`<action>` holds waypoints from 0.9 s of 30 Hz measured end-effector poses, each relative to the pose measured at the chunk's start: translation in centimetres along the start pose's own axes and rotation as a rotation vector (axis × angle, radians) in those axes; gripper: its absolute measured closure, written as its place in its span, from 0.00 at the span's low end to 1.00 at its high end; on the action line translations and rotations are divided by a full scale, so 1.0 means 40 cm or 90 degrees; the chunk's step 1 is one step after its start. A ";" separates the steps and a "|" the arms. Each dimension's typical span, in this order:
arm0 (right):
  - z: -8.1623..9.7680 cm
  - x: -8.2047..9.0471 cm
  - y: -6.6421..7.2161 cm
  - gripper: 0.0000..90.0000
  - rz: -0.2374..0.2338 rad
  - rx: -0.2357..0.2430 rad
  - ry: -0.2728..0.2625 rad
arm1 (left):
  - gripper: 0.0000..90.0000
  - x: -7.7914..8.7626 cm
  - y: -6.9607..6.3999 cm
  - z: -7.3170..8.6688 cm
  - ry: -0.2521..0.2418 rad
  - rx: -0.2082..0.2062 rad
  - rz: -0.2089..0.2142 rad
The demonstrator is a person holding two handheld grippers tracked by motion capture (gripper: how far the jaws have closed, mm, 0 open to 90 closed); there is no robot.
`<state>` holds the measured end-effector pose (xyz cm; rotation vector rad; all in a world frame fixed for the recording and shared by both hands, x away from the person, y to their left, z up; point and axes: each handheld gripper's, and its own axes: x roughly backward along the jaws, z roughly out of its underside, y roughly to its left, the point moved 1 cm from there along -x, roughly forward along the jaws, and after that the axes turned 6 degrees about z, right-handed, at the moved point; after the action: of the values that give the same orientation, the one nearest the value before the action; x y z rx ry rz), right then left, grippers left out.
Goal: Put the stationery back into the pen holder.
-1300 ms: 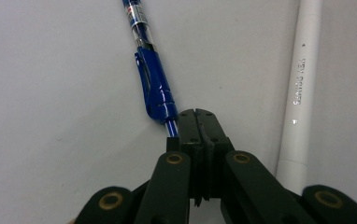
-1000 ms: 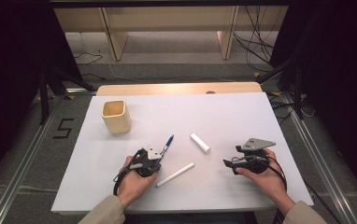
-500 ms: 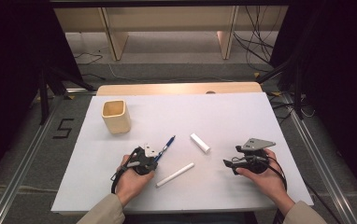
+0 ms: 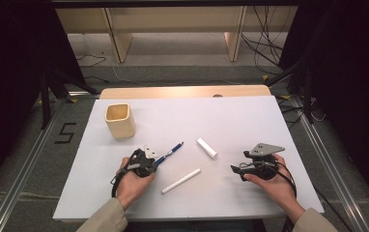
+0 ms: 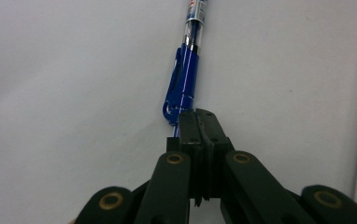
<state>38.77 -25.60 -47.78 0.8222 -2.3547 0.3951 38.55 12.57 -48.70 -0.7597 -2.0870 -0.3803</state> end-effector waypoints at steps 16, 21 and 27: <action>0.000 0.001 0.001 0.26 0.000 0.001 0.000 | 1.00 -0.004 0.011 -0.006 0.006 -0.005 -0.006; 0.000 0.002 0.001 0.26 0.000 0.004 -0.001 | 0.99 0.002 0.011 -0.006 0.004 -0.010 -0.001; 0.000 0.003 0.001 0.26 0.001 0.004 -0.002 | 0.94 0.018 0.004 -0.015 -0.008 -0.025 0.000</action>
<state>38.68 -25.61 -47.71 0.8251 -2.3585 0.4029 38.70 12.66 -47.79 -0.7876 -2.0971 -0.4173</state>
